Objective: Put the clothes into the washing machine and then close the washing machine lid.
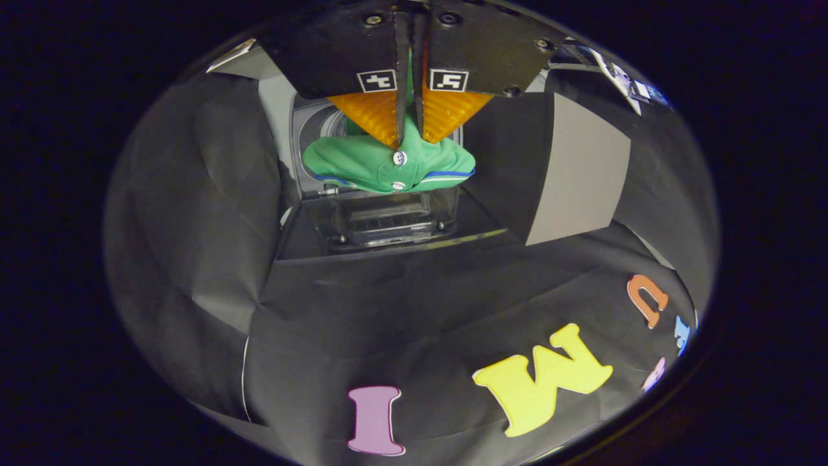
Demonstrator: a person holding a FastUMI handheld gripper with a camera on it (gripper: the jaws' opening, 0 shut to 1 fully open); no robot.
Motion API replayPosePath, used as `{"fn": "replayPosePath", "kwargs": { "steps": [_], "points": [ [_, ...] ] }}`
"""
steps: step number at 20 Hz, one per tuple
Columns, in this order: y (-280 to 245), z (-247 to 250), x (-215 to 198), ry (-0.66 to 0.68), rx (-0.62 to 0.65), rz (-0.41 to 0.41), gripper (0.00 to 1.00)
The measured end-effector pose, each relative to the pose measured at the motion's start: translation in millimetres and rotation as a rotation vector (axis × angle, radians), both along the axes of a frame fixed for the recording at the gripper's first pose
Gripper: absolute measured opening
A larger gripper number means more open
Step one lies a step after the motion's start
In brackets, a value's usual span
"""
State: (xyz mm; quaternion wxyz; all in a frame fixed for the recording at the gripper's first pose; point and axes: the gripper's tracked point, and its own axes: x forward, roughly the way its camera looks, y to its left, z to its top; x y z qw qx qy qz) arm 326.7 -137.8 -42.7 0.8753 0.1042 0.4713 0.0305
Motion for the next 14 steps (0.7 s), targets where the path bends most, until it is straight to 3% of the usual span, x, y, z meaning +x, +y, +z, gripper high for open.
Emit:
{"fn": "replayPosePath", "kwargs": {
  "steps": [14],
  "points": [
    [-3.7,-105.9,36.7,0.068,-0.018,-0.014,0.06]
  ]
}}
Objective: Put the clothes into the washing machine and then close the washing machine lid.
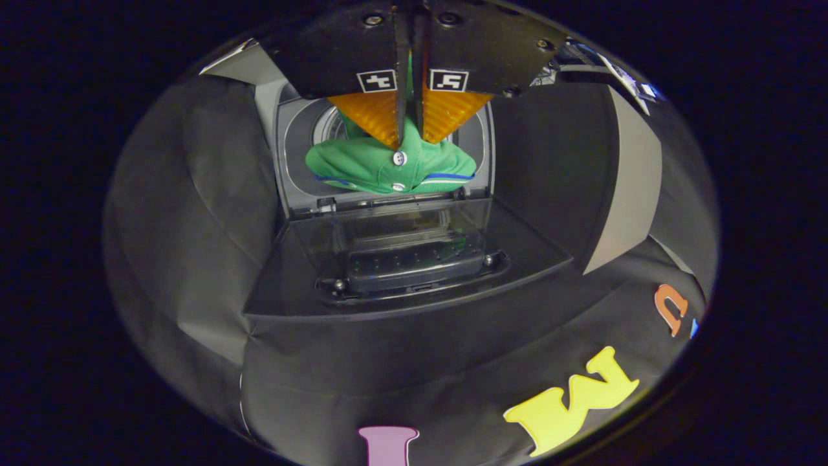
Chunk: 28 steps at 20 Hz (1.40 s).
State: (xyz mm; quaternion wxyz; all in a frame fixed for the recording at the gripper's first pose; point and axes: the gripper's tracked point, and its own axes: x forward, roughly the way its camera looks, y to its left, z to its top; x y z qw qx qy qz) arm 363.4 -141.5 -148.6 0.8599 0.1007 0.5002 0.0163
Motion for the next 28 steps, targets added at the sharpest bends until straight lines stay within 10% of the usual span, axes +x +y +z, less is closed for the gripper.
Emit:
{"fn": "replayPosePath", "kwargs": {
  "steps": [28],
  "points": [
    [1.3,-146.1,17.9,0.034,-0.056,-0.062,0.11]
  ]
}}
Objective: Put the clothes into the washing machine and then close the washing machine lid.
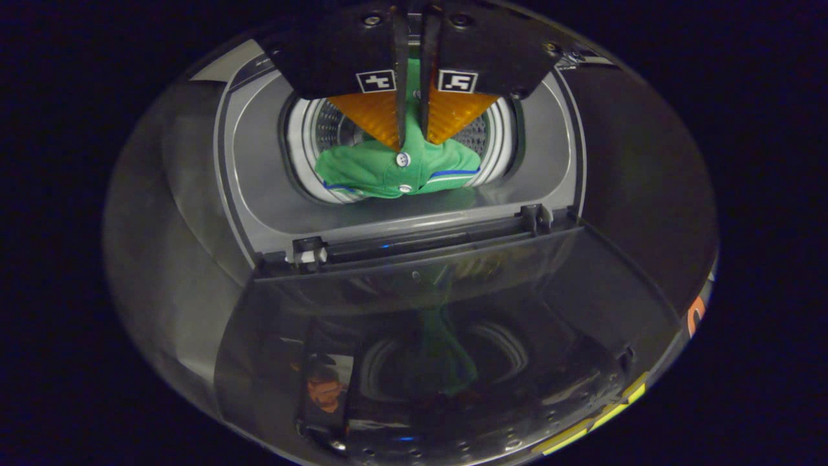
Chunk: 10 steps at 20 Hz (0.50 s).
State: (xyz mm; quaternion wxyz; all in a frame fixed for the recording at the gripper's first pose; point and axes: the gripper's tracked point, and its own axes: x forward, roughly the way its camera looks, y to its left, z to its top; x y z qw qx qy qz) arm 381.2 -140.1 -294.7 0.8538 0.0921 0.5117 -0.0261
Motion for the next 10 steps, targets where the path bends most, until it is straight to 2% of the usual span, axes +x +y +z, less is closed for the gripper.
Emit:
{"fn": "replayPosePath", "kwargs": {
  "steps": [2,8,10],
  "points": [
    [1.8,-2.6,-5.0,0.019,-0.001,0.021,0.18],
    [6.0,50.4,-4.0,-0.08,-0.04,0.094,0.77],
    [4.3,74.3,-0.8,-0.131,-0.066,0.124,0.77]
  ]
}}
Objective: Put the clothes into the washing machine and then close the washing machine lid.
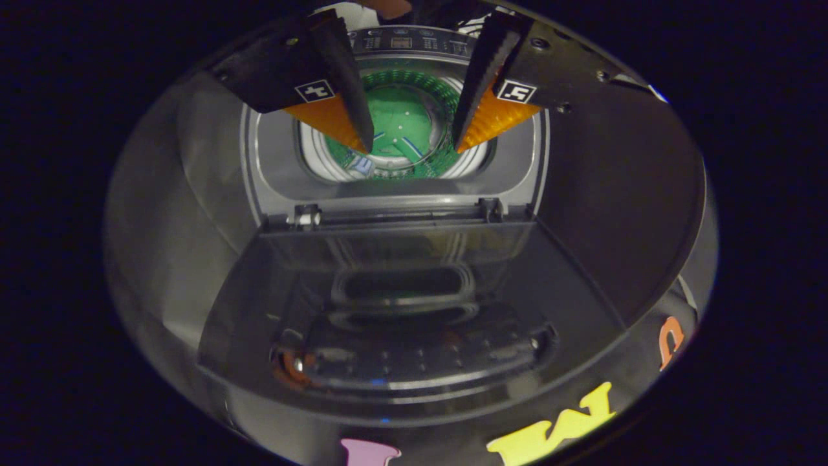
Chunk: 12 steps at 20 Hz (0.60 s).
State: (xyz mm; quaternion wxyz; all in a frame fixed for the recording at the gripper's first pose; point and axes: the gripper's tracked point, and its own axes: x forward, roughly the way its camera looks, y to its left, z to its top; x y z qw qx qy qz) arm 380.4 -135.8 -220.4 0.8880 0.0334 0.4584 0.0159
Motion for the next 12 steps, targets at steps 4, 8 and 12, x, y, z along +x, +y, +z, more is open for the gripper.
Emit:
{"fn": "replayPosePath", "kwargs": {
  "steps": [4,8,12],
  "points": [
    [0.6,59.0,11.7,-0.113,-0.04,0.031,0.77],
    [9.2,118.0,37.6,-0.204,-0.031,0.055,0.77],
    [16.4,156.6,74.8,-0.26,-0.047,0.076,0.77]
  ]
}}
